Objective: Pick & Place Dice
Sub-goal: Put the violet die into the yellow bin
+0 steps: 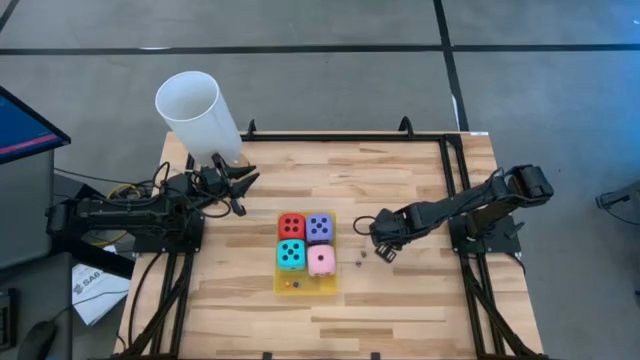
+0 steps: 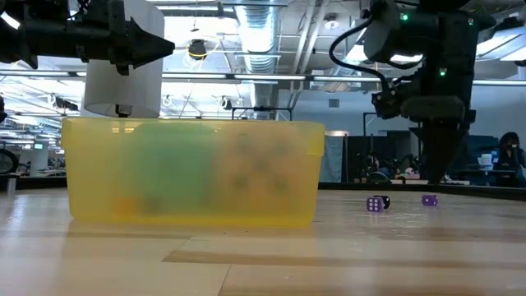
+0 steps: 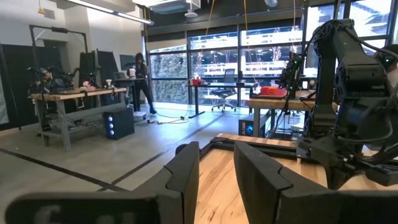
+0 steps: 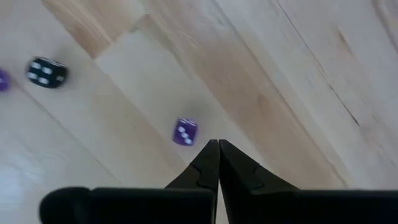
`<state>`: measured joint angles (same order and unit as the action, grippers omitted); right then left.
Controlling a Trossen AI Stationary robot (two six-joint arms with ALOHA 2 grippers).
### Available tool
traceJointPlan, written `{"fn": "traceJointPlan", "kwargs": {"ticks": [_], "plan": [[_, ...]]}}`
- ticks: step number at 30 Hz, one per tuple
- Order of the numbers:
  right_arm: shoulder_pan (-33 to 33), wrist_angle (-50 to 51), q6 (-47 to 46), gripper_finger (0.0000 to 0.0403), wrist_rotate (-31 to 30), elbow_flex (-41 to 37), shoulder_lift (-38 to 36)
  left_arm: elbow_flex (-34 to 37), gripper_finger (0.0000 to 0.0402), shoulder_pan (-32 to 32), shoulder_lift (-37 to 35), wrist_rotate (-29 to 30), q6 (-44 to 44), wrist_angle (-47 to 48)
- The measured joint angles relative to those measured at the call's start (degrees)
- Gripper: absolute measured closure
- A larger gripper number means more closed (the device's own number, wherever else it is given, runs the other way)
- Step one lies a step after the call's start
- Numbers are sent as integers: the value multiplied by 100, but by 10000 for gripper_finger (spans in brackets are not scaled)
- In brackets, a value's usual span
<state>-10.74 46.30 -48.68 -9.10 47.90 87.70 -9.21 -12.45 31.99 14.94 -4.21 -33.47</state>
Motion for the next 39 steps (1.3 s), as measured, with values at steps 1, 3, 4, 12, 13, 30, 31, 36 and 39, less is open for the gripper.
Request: {"fn": "traceJointPlan", "kwargs": {"ticks": [1,3,4,12,13,30,31,36,39], "plan": [[0,-64,14,398,-2,0,0,0,312,-1,1,0,0,0],[0,-230,98,393,-2,0,0,0,312,0,1,0,0,0],[0,-300,107,389,-2,0,0,0,312,-2,0,0,0,0],[10,-474,-185,305,-1,2,0,0,312,-1,1,0,0,0],[24,-467,-306,294,-7,2,0,0,312,-2,1,0,0,0],[22,-594,-532,231,2,4,258,0,312,-1,2,0,0,2],[22,-494,-516,231,3,-5,280,0,312,0,0,0,1,0],[19,-459,-490,229,16,-4,572,0,312,-1,9,0,1,-3],[-9,-510,-421,232,65,19,697,-1,312,-1,28,0,0,-12]]}}
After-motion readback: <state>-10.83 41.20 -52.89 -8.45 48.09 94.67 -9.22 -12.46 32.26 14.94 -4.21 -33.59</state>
